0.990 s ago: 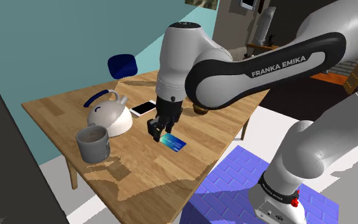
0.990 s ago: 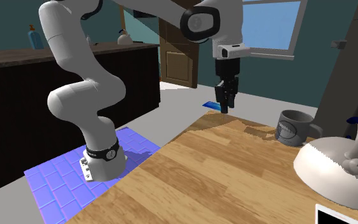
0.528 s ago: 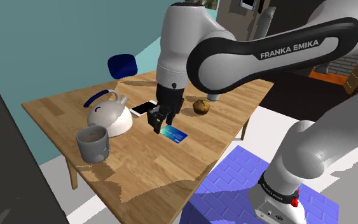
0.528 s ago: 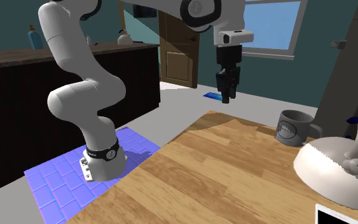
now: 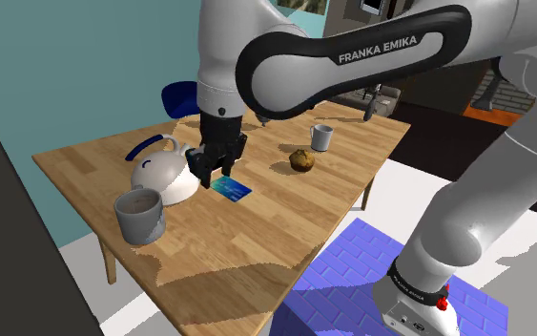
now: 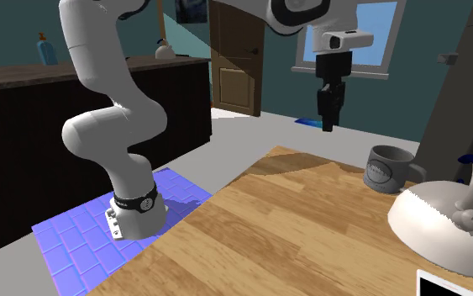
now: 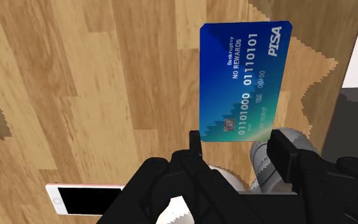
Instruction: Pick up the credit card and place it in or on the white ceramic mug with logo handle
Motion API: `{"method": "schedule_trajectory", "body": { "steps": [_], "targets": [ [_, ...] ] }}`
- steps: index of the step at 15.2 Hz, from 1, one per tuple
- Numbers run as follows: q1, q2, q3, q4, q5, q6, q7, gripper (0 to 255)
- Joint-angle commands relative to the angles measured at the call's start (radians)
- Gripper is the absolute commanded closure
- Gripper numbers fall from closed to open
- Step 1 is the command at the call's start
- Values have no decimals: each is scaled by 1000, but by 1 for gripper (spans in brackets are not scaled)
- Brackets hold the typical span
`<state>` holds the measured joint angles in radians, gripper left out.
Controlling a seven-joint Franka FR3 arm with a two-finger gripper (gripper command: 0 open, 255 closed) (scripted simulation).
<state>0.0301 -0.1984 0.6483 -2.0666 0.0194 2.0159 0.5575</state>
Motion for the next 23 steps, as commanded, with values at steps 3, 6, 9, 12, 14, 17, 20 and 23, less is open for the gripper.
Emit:
{"method": "schedule_trajectory", "body": {
  "steps": [3,6,9,12,14,17,20,23],
  "targets": [
    [-14,199,47,184,-135,-30,85,255],
    [16,358,58,346,-247,-80,146,255],
    [80,516,46,532,-347,-148,186,255],
    [170,675,17,754,-430,-235,199,255],
    [245,791,-8,937,-480,-306,191,255],
    [368,969,-55,1242,-537,-416,153,255],
    [341,949,-50,1160,-531,-362,168,255],
    [320,937,-46,1093,-530,-313,181,255]
  ]
}}
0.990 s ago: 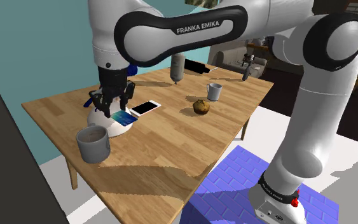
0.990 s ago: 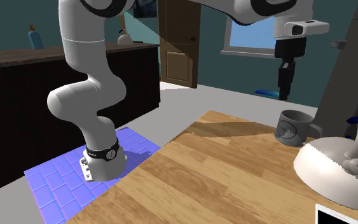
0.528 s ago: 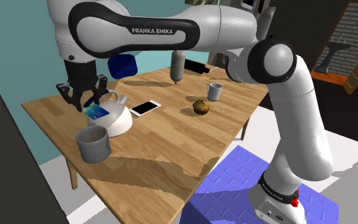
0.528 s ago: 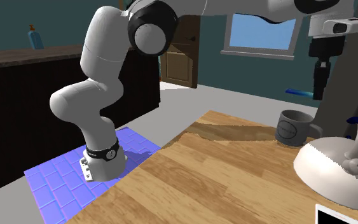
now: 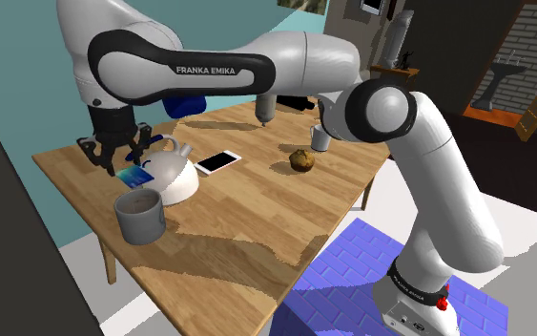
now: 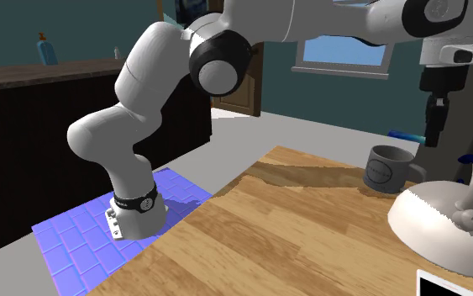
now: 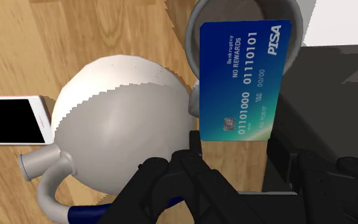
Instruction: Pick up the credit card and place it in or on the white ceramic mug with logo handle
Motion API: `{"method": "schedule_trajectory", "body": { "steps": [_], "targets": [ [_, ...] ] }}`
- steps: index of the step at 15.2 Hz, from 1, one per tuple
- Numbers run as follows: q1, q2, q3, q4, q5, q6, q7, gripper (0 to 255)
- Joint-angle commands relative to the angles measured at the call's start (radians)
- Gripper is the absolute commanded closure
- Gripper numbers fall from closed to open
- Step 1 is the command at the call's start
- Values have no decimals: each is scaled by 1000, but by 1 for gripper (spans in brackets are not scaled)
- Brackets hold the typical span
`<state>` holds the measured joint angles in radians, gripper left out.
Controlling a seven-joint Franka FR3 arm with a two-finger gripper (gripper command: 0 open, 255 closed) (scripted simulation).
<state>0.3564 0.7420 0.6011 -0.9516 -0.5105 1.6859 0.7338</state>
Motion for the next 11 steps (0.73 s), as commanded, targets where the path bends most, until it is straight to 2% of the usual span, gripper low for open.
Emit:
{"method": "schedule_trajectory", "body": {
  "steps": [1,8,11],
  "targets": [
    [-12,-7,2,-42,0,32,9,255],
    [-42,-13,2,-154,-4,128,34,255],
    [-45,-13,1,-163,-5,137,36,255]
  ]
}}
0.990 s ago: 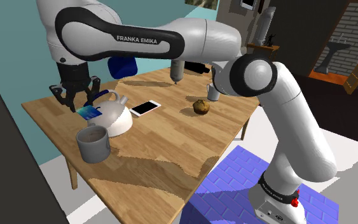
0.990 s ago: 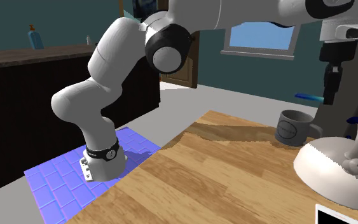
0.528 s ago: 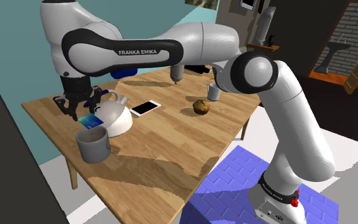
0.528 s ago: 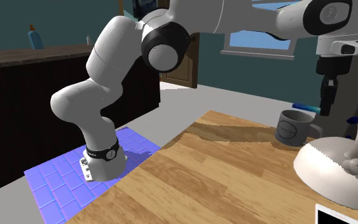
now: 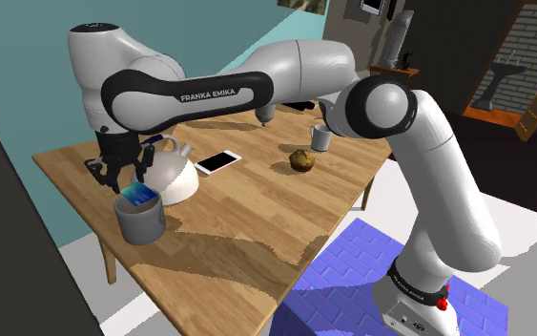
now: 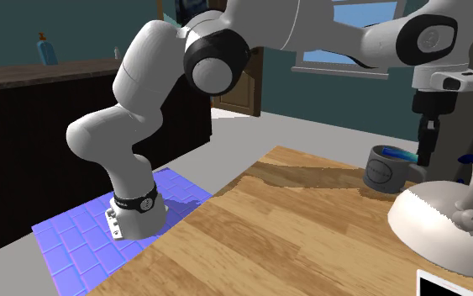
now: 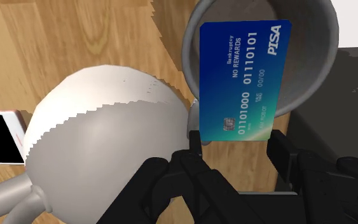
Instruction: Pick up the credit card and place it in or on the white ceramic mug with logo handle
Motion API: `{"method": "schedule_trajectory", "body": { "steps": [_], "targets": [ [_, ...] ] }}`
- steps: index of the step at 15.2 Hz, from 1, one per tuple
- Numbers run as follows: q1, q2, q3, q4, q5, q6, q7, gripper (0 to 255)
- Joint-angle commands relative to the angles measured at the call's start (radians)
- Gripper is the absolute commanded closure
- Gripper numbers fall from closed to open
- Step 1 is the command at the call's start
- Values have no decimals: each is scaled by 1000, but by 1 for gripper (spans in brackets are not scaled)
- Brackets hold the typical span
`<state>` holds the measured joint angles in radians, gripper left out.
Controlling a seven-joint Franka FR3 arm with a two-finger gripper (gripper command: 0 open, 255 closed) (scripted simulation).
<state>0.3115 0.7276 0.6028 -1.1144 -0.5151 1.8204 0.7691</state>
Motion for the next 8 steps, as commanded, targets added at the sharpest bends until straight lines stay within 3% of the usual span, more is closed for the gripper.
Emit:
{"method": "schedule_trajectory", "body": {
  "steps": [1,6,7,8],
  "targets": [
    [0,2,0,0,-1,2,0,255],
    [0,2,0,0,-1,2,0,255],
    [0,2,0,0,-1,2,0,0],
    [0,2,0,0,-1,2,0,0]
  ]
}}
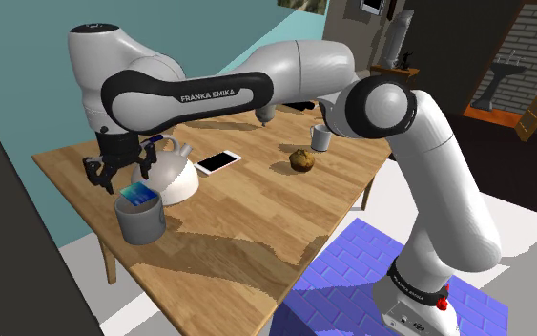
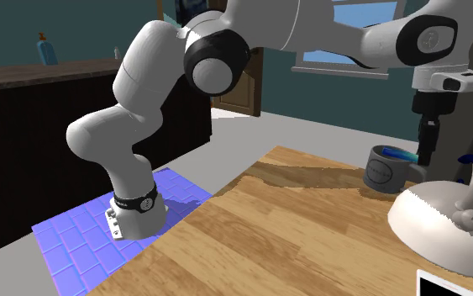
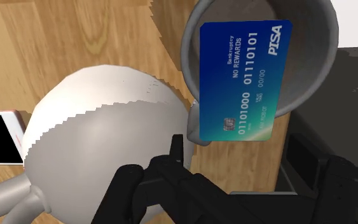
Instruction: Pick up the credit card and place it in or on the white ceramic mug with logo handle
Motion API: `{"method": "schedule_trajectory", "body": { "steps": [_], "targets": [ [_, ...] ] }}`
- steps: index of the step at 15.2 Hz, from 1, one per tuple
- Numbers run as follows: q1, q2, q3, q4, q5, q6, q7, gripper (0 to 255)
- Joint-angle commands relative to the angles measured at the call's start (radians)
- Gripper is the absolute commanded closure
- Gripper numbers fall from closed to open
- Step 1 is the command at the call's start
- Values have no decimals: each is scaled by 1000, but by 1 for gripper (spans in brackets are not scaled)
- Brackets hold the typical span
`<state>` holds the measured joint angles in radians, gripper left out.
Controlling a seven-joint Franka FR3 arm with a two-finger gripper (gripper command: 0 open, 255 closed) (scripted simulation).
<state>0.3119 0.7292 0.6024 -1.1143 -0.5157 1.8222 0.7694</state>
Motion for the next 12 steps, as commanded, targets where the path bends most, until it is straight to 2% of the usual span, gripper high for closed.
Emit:
{"method": "schedule_trajectory", "body": {
  "steps": [1,4,8,12],
  "targets": [
    [0,0,0,0,0,0,0,0],
    [0,0,0,0,0,0,0,0],
    [28,-18,7,103,12,-112,-20,0],
    [28,-18,7,103,12,-112,-20,0]
  ]
}}
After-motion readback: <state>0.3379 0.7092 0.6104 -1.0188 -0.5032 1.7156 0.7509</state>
